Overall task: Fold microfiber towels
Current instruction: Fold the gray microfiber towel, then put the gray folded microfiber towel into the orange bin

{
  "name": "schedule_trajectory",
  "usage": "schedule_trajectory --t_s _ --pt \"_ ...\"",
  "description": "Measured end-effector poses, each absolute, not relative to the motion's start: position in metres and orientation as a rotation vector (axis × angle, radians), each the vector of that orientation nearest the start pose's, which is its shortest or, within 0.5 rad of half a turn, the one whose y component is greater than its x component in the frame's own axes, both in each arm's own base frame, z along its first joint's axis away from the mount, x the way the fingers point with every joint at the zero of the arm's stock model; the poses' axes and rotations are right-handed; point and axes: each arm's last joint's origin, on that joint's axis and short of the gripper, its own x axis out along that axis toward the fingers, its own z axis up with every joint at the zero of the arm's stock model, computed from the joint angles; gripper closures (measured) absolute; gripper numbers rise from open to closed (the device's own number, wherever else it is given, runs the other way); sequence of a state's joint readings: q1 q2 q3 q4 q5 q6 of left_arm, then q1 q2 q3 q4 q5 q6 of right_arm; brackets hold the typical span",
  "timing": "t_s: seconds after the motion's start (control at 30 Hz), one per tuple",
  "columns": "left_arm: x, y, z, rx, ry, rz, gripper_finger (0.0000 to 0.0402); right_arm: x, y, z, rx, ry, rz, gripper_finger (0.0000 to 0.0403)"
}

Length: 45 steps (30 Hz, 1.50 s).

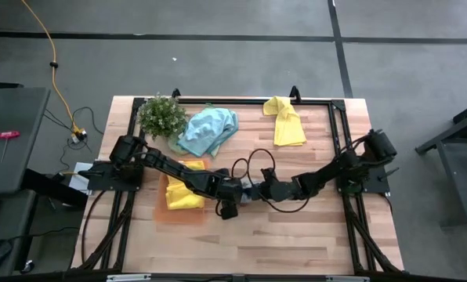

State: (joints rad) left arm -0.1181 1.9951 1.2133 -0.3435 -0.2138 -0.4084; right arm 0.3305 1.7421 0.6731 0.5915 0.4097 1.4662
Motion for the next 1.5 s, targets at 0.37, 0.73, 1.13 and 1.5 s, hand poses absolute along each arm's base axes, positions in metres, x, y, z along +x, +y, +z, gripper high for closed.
schedule_trajectory --t_s 0.37,0.73,1.13,1.5 --pt "0.384 -0.038 0.130 -0.171 1.057 0.329 0.0241 0.308 0.090 0.132 1.315 0.276 -0.395 0.0322" --pt "0.369 -0.036 0.152 -0.066 1.125 0.318 0.0241 0.309 0.070 0.158 1.178 0.185 -0.372 0.0150" --pt "0.365 -0.040 0.231 0.039 0.763 0.272 0.0241 0.261 0.078 0.198 0.687 0.526 -0.244 0.0164" --pt "0.403 -0.052 0.193 0.129 0.623 0.147 0.0241 0.255 0.096 0.159 0.544 0.727 -0.319 0.0384"
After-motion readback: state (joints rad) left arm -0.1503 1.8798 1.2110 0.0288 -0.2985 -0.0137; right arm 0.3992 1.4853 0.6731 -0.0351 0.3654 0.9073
